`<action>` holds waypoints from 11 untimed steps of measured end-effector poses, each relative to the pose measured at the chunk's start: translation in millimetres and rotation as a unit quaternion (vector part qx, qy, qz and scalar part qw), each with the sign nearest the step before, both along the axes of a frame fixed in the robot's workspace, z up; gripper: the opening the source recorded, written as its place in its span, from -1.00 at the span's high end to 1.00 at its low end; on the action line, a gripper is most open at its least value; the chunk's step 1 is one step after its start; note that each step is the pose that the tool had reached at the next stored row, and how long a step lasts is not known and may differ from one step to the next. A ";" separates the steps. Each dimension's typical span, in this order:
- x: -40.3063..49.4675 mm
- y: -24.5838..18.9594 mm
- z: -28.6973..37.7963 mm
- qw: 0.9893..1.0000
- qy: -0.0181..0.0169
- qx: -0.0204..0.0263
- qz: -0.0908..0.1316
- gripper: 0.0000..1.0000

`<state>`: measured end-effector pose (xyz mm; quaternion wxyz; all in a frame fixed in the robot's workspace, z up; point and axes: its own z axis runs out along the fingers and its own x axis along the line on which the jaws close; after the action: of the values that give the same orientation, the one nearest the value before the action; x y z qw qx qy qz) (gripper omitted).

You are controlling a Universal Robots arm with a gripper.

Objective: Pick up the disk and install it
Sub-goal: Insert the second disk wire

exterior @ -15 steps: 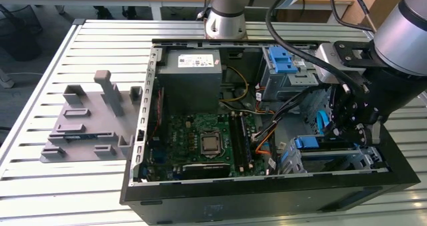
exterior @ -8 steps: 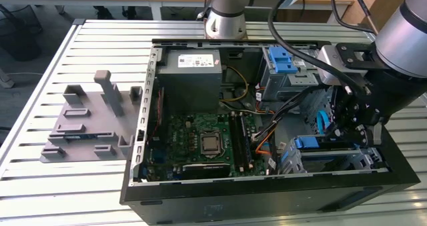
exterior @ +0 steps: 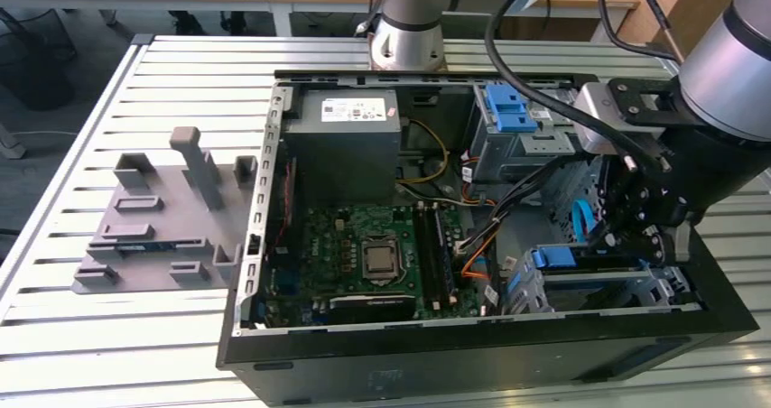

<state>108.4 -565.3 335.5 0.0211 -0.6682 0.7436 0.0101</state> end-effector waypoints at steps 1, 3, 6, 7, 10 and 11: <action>0.0 0.0 0.7 1.000 0.000 0.000 0.000 0.79; 0.0 0.0 1.6 1.000 0.000 0.000 0.000 0.79; 0.0 0.0 2.7 1.000 0.000 0.000 0.000 0.79; 0.0 0.0 3.2 1.000 0.000 0.000 0.000 0.79; 0.0 0.1 5.7 1.000 0.000 0.000 0.000 0.79; 0.0 0.0 6.8 1.000 0.000 0.000 0.000 0.79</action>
<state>108.4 -565.2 342.3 0.0210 -0.6682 0.7436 0.0101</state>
